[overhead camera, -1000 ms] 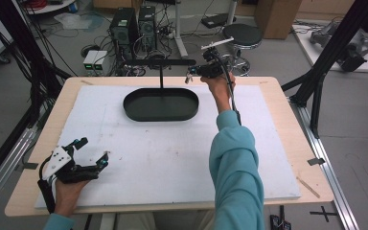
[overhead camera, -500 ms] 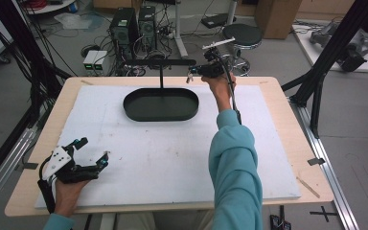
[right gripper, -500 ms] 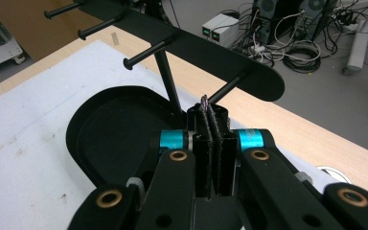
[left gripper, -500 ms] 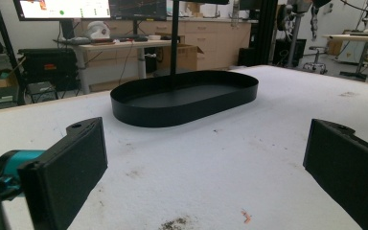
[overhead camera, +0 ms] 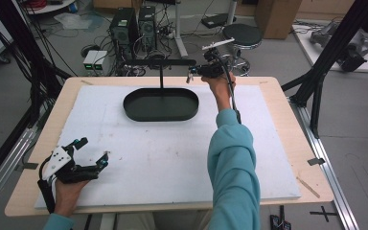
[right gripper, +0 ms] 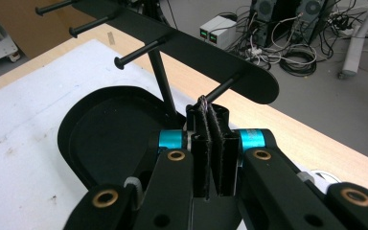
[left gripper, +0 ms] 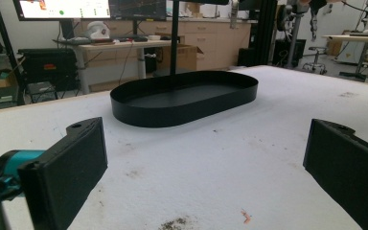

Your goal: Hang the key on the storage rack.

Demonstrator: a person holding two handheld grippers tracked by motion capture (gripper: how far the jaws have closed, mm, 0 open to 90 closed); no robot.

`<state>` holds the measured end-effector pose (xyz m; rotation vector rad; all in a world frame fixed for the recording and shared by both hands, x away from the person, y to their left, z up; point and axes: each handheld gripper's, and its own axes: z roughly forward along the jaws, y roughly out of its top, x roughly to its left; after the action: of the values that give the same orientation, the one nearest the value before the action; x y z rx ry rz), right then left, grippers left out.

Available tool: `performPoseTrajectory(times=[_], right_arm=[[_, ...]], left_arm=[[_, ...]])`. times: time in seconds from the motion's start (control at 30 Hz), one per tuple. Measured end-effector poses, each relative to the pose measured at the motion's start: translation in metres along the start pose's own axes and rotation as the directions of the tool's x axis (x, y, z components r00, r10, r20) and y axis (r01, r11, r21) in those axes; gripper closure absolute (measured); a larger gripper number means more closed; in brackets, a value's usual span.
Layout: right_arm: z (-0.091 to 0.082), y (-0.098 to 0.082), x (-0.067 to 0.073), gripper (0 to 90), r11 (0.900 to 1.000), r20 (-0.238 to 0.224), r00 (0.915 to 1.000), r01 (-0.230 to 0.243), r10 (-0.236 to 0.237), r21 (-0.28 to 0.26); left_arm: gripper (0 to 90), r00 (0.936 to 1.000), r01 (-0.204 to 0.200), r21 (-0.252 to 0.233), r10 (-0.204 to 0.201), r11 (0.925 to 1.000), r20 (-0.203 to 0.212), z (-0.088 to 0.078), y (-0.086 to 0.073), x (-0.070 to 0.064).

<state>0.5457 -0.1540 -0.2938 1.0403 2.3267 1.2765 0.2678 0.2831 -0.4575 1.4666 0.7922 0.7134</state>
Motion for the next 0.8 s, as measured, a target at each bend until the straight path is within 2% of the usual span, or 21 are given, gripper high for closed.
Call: performPoseTrajectory(times=[0.4, 0.47, 0.6, 0.73, 0.8], right_arm=[[0.0020, -0.0019, -0.0039, 86.2, 1.000, 0.013, 0.9999, -0.006, 0.006, 0.008], [0.0018, -0.0041, -0.0057, 85.8, 1.000, 0.013, 0.9996, -0.024, 0.024, 0.013], [0.0027, -0.0051, -0.0063, 84.7, 1.000, 0.012, 0.9996, -0.026, 0.026, 0.012], [0.0039, -0.0054, -0.0065, 81.0, 0.999, 0.014, 0.9995, -0.027, 0.027, 0.019], [0.0045, -0.0064, -0.0078, 73.0, 0.999, 0.023, 0.9993, -0.032, 0.031, 0.023]], left_arm=[[1.7, 1.0000, 0.000, 0.000, 0.000, 1.0000, 0.001, -0.0001, 0.0000, 0.0001], [1.7, 1.0000, 0.002, 0.000, -0.002, 1.0000, 0.001, 0.0000, 0.0000, 0.0000], [1.7, 1.0000, 0.002, 0.000, -0.002, 1.0000, 0.001, 0.0000, 0.0000, 0.0000], [1.7, 1.0000, 0.002, 0.000, -0.002, 1.0000, 0.001, 0.0000, 0.0000, 0.0000], [1.7, 1.0000, 0.003, -0.001, -0.003, 1.0000, 0.002, 0.0000, 0.0000, -0.0001]])
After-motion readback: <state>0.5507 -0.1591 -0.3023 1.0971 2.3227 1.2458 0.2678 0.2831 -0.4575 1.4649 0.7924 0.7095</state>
